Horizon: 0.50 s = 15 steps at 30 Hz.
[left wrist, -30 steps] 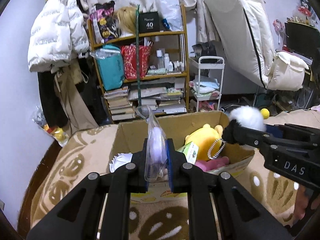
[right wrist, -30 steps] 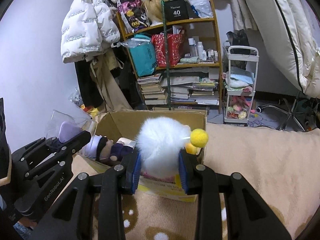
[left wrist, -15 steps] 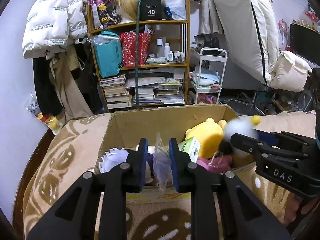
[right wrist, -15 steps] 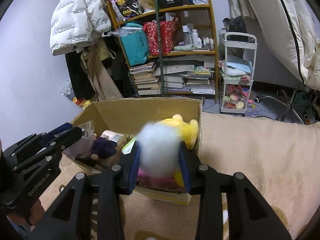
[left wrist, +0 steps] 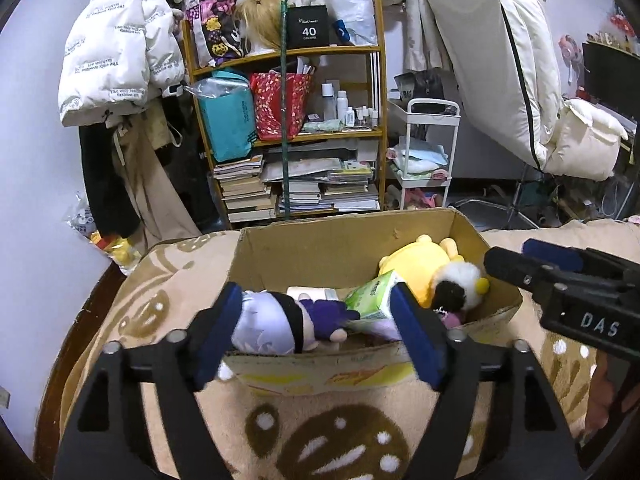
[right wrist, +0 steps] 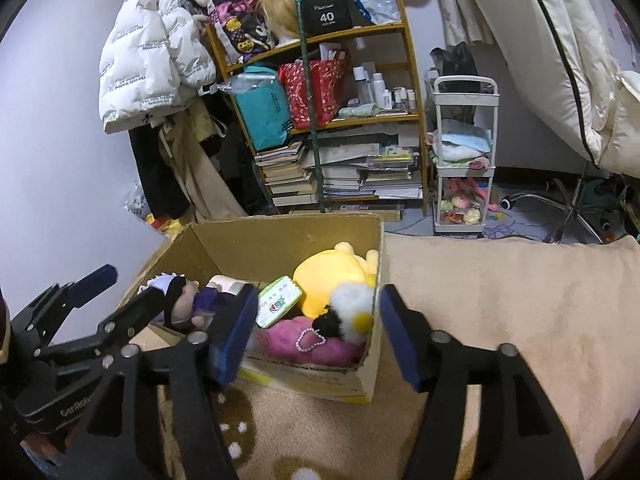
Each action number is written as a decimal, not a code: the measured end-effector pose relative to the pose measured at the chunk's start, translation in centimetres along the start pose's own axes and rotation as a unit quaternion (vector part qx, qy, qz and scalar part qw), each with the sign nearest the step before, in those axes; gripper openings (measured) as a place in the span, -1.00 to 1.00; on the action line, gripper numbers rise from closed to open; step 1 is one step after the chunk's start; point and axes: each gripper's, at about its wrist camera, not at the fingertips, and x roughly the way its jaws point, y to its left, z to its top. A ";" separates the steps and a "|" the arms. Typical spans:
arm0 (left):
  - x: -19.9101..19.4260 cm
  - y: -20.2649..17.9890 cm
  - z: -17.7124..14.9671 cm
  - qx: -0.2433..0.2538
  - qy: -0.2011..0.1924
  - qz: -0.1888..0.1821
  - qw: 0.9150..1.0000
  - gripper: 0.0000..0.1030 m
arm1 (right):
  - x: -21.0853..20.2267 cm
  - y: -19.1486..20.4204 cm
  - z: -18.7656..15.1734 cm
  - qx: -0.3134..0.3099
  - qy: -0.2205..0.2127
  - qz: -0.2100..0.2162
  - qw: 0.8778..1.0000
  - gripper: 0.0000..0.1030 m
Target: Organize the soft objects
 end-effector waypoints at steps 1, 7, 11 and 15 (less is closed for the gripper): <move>-0.3 0.0 0.0 -0.001 -0.002 0.001 1.000 0.62 | -0.4 -0.1 0.0 0.003 -0.005 -0.001 1.000 0.46; -2.8 0.3 -0.1 -0.009 -0.012 0.004 1.000 0.83 | -2.9 0.0 0.0 -0.005 -0.030 -0.010 0.999 0.83; -4.9 0.7 -0.4 -0.005 -0.023 0.016 1.000 0.95 | -5.0 0.2 -0.2 -0.008 -0.060 -0.014 0.998 1.00; -6.9 1.4 -0.8 -0.009 -0.032 0.027 0.999 0.98 | -6.3 0.3 -0.3 -0.007 -0.065 -0.008 0.998 1.00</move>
